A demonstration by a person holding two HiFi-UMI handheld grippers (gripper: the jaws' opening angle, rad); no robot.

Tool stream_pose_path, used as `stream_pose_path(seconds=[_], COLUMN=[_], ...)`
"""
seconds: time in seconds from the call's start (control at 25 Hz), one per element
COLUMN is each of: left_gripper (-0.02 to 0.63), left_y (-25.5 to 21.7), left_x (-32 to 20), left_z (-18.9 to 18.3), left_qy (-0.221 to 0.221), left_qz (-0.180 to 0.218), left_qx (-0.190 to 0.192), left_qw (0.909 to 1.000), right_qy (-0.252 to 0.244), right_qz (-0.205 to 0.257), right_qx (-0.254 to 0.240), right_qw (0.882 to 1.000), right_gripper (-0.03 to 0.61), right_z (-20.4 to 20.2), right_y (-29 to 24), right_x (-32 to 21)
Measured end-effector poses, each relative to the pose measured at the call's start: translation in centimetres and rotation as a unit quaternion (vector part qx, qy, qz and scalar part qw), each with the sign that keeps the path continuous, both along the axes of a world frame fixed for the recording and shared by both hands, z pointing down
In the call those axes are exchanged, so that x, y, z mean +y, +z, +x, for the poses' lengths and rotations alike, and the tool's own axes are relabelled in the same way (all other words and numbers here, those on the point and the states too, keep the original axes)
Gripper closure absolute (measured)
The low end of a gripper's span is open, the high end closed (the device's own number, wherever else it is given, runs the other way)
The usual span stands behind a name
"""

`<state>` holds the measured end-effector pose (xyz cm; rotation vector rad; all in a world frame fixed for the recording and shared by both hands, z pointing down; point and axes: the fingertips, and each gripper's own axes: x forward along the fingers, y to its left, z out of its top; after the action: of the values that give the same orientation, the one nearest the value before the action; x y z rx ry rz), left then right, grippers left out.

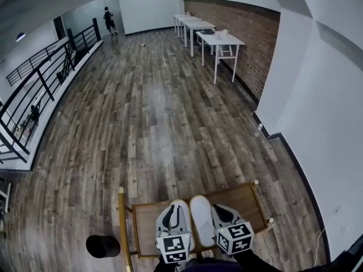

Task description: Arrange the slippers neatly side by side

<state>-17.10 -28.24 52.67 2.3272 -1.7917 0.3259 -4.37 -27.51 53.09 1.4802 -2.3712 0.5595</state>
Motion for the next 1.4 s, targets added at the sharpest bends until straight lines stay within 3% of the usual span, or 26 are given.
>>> stream_pose_path(seconds=[0.36,0.52,1.0,1.4], left_gripper=[0.556,0.612,0.612,0.612], left_y=[0.5,0.5,1.0,1.2], left_x=[2.8,3.6,5.3,6.1], left_z=[-0.9,-1.7,-0.8,-0.7], left_qy=[-0.058,-0.077,-0.075,-0.066], left_qz=[-0.007,-0.01,-0.027,-0.024], left_qx=[0.021,0.019,0.032,0.021], left_qw=[0.9981,0.9968,0.9963,0.9973], right_qy=[-0.006,-0.009,-0.02,-0.051], right_qz=[0.001,0.004,0.007,0.012], right_qx=[-0.001,-0.001,-0.007,0.023], right_qw=[1.0,1.0,1.0,0.998], right_gripper=[0.58,0.58,0.58,0.58], right_z=[0.1,0.1,-0.3,-2.6], right_y=[-0.1,-0.4,-0.6,0.0], right_x=[1.3,1.7,2.7,4.4])
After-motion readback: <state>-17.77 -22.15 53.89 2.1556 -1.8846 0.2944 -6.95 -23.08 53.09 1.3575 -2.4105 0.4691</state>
